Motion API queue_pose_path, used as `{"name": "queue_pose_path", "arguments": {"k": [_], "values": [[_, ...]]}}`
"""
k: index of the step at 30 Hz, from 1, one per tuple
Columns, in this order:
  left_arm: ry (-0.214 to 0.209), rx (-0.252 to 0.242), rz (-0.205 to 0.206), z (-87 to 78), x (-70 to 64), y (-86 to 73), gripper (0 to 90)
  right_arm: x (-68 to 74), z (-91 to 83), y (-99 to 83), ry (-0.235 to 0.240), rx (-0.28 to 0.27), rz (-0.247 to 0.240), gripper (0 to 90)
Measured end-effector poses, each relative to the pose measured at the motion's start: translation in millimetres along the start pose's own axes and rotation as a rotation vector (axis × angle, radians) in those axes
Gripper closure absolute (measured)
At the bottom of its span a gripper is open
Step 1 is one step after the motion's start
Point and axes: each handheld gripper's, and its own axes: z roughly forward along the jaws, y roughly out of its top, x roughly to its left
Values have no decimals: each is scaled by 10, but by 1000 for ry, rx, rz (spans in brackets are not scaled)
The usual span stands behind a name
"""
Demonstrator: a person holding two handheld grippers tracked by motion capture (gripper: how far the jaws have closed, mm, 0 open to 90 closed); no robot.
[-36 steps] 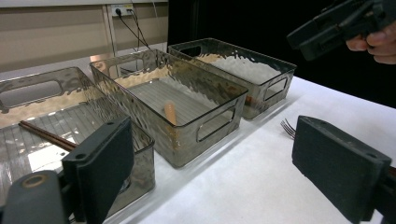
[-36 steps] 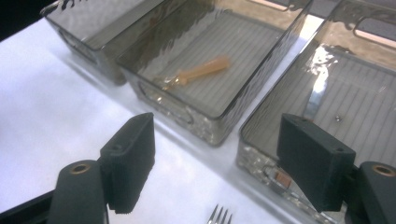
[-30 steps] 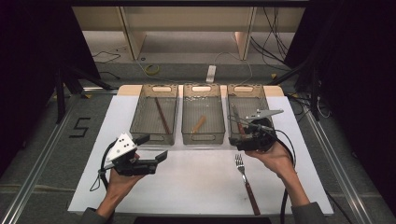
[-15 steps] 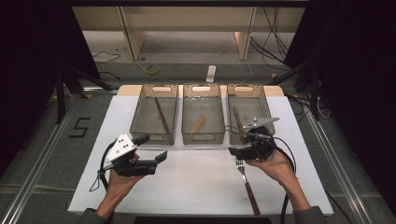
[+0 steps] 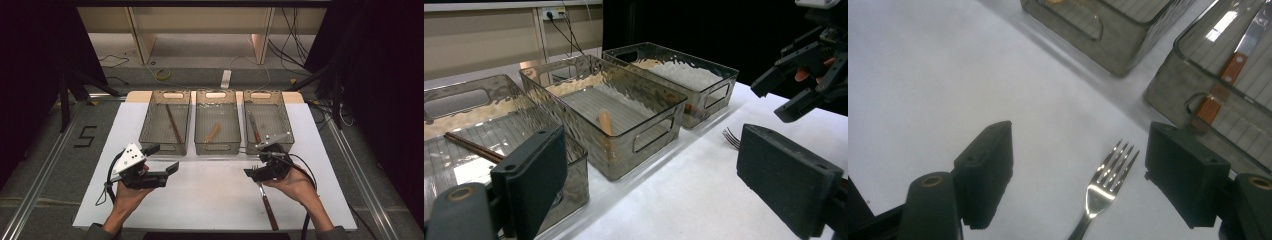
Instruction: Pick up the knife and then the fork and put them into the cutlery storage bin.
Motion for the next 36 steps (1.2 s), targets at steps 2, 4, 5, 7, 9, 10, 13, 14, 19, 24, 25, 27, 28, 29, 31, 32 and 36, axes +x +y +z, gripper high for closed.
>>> {"name": "queue_pose_path", "arguments": {"k": [2, 4, 5, 7, 9, 10, 13, 14, 19, 24, 25, 27, 28, 29, 31, 32, 36], "values": [[-1, -3, -2, -1, 0, 2, 124, 2, 11, -27, 2, 14, 1, 280], [-1, -1, -2, 1, 0, 1, 124, 5, 25, -51, 7, 20, -2, 280], [0, 0, -1, 2, -1, -1, 124, 8, 29, -62, 7, 27, -2, 280], [-1, -1, -1, 1, -3, 1, 124, 17, 39, -82, 5, 43, -3, 280], [-1, -2, -2, 1, -2, 2, 124, 27, 43, -101, 3, 55, -5, 280], [-1, 0, -2, 1, -1, 0, 124, 31, 44, -111, 3, 59, -5, 280], [-1, -1, -2, 1, -3, 0, 124, 31, 45, -146, 0, 73, -6, 280], [-2, -1, -1, -1, -2, 1, 124, 31, 47, -160, 2, 79, -4, 280], [-1, 0, 0, -1, -1, 1, 124, 43, 66, -235, -14, 119, -8, 272], [-1, 0, -1, 1, 0, 0, 124, 37, 74, -301, -13, 144, 3, 249], [-1, -1, -1, 1, 0, 0, 124, 37, 77, -313, -14, 147, 5, 245], [-1, -1, 0, -1, -1, 0, 124, 37, 85, -336, -12, 156, 6, 226], [0, -2, -1, -1, -2, 1, 124, 41, 89, -346, -10, 164, 8, 220], [-1, -1, 0, -2, -1, 1, 124, 46, 94, -357, -11, 167, 9, 218], [1, -3, 0, 1, -3, 0, 124, 52, 100, -376, -6, 172, 5, 218], [0, -1, 0, 0, -3, 0, 124, 57, 101, -385, -4, 177, 5, 218], [0, -1, 0, -2, -1, 1, 124, 60, 108, -419, -9, 188, 2, 218]]}}
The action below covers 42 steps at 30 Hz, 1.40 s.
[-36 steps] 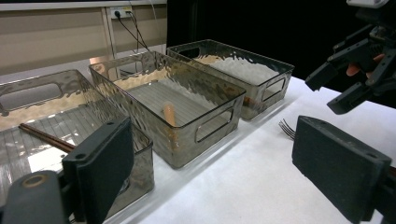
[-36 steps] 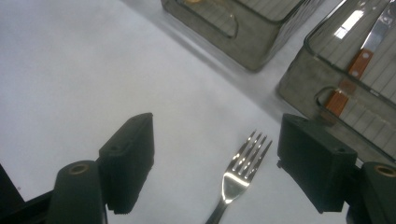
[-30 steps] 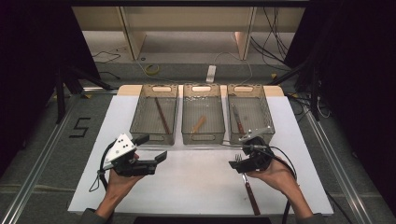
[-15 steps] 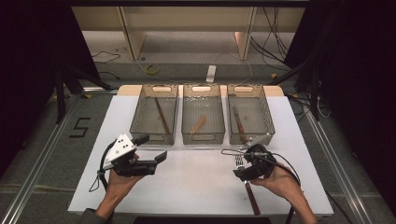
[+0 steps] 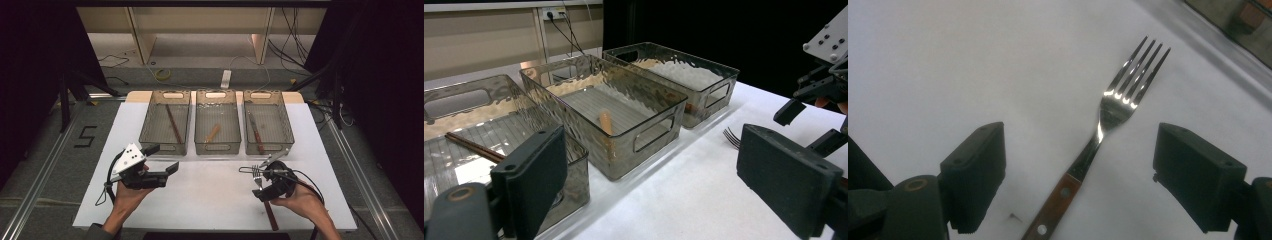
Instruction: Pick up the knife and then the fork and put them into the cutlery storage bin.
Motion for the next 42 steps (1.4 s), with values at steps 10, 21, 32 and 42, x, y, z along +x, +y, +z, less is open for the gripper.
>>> {"name": "queue_pose_path", "arguments": {"k": [10, 21, 32, 42], "values": [[-5, -1, 4, 9, -9, -2, 124, 18, 64, -111, 1, 41, 4, 222], [-6, 2, 8, 11, -8, -3, 124, 35, 137, -230, -10, 111, -8, 361], [-7, 2, 8, 11, -12, -2, 124, 60, 195, -279, 8, 148, -22, 498], [-7, 4, 8, 13, -12, -3, 124, 94, 235, -278, 1, 161, -35, 556]]}}
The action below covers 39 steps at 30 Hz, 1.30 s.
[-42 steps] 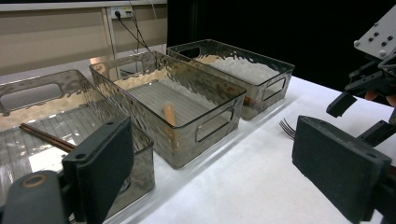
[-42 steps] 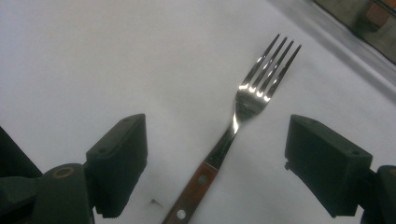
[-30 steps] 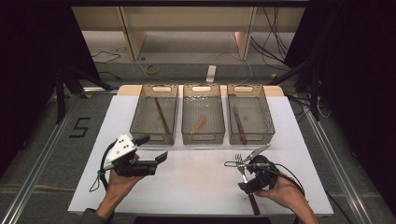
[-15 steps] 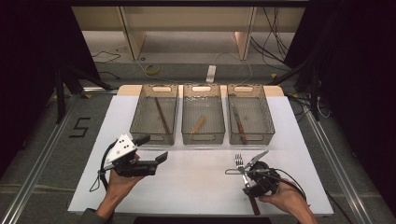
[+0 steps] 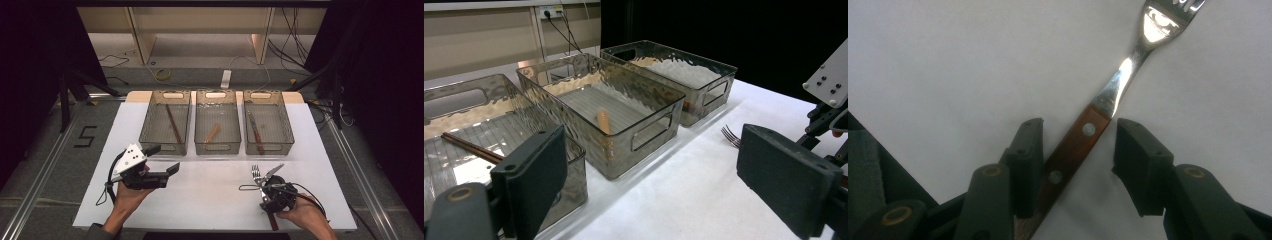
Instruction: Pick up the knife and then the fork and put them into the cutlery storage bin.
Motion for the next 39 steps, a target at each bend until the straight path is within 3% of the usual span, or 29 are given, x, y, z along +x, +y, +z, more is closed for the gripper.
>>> {"name": "queue_pose_path", "arguments": {"k": [20, 39], "values": [[-2, 5, 1, 3, -1, -2, 124, 9, 0, 8, -32, 6, 4, 758], [-1, 3, 1, 2, -2, -1, 124, 3, -9, 0, -33, -17, -1, 773]]}}
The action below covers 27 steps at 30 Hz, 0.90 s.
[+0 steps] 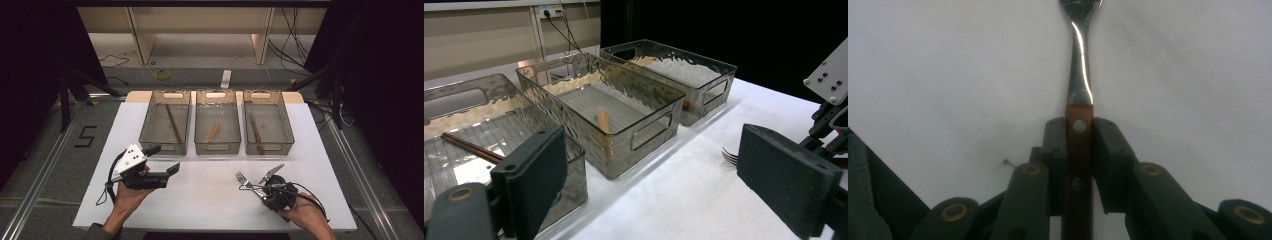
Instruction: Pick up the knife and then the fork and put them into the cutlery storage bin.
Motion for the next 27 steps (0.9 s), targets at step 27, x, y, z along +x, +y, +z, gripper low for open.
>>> {"name": "queue_pose_path", "arguments": {"k": [27], "values": [[10, -9, -2, -5, 7, -1, 124, -242, -296, -37, 15, -182, 58, 775]]}}
